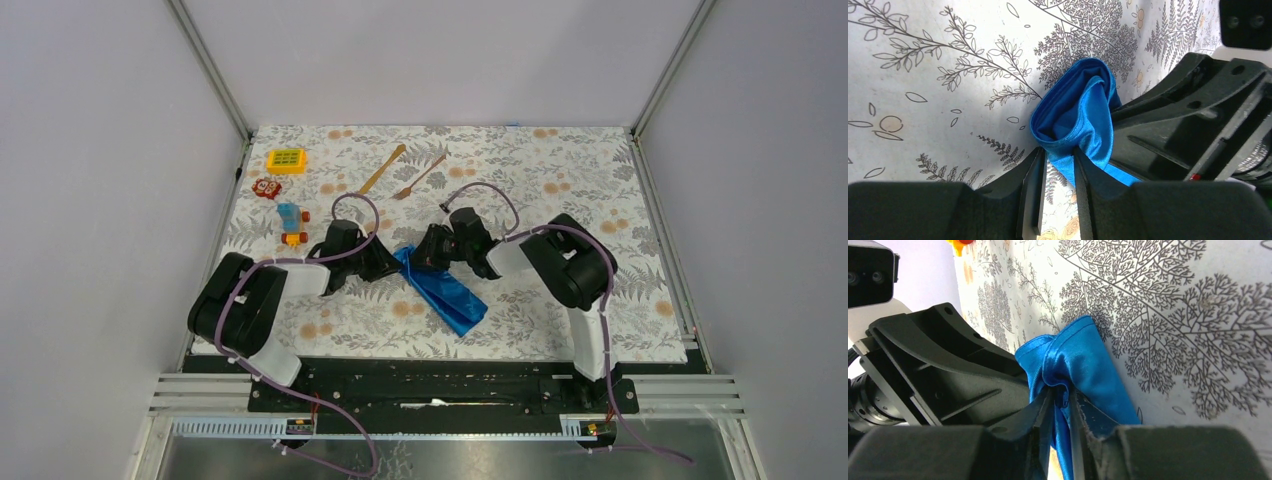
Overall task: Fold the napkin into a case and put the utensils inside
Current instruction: Grasp the top corner of the smaller rectangle folded napkin from the folded napkin.
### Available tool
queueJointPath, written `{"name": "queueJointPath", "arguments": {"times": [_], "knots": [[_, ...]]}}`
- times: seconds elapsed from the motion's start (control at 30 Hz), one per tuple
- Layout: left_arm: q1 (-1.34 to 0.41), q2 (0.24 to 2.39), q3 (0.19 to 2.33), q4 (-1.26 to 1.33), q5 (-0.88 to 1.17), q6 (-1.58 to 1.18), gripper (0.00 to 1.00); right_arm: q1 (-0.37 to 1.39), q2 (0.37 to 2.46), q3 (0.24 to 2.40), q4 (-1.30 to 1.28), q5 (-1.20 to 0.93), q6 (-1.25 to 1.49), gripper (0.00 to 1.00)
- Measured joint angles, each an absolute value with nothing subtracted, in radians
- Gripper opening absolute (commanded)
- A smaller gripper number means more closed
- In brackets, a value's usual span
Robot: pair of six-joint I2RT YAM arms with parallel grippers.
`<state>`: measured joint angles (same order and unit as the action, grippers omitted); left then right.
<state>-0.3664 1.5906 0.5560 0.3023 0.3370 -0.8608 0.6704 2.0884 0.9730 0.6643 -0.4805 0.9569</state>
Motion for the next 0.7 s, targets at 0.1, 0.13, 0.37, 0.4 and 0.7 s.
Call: {"name": "queueJointPath", "arguments": {"times": [0.1, 0.13, 0.37, 0.4, 0.7], "knots": [[-0.366, 1.586, 0.554, 0.298, 0.333, -0.857, 0.31, 0.666, 2.048, 0.965, 0.614, -0.478, 0.927, 0.38], [-0.366, 1.586, 0.554, 0.297, 0.333, -0.857, 0.31, 0.663, 2.032, 0.957, 0.602, -0.482, 0.918, 0.41], [-0.364, 1.584, 0.547, 0.305, 0.333, -0.856, 0.31, 0.632, 1.936, 0.928, 0.513, -0.501, 0.861, 0.43], [-0.364, 1.584, 0.547, 0.305, 0.333, -0.856, 0.31, 0.627, 1.93, 0.928, 0.507, -0.503, 0.857, 0.41], [-0.363, 1.582, 0.547, 0.301, 0.332, -0.854, 0.31, 0.606, 1.948, 0.955, 0.482, -0.519, 0.83, 0.17]]}}
